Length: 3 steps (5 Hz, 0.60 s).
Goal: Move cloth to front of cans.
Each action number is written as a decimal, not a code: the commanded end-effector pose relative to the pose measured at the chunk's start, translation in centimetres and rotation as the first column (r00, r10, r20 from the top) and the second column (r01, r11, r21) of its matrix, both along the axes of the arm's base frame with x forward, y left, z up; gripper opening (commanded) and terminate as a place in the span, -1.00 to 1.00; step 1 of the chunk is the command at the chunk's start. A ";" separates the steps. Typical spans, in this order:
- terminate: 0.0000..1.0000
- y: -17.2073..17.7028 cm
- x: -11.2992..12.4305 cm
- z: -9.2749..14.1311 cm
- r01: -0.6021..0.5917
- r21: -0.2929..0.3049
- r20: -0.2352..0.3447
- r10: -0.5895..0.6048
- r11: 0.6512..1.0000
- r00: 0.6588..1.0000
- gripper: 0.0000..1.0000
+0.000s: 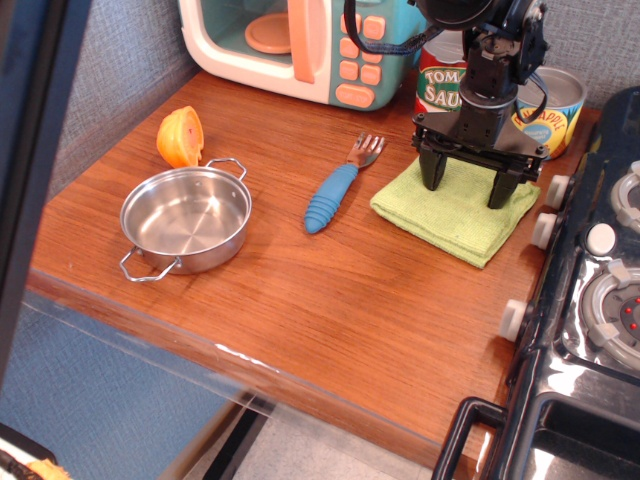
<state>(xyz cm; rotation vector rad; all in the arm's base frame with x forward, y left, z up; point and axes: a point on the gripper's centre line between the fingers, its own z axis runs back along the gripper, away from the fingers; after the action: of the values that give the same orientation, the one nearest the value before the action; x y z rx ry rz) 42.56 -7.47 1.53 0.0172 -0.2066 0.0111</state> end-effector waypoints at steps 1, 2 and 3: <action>-1.00 -1.4 0.1 9.3 0.078 -0.015 0.169 -0.075 0.997 0.983 1.00; -1.00 -0.3 -2.6 12.4 0.054 -0.045 0.213 -0.043 0.998 0.976 1.00; -1.00 1.5 -7.1 12.7 0.053 -0.027 0.155 -0.048 0.998 0.987 1.00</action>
<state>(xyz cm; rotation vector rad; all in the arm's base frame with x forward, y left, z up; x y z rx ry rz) 34.97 -6.36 11.97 -0.0173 -0.3029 -0.0310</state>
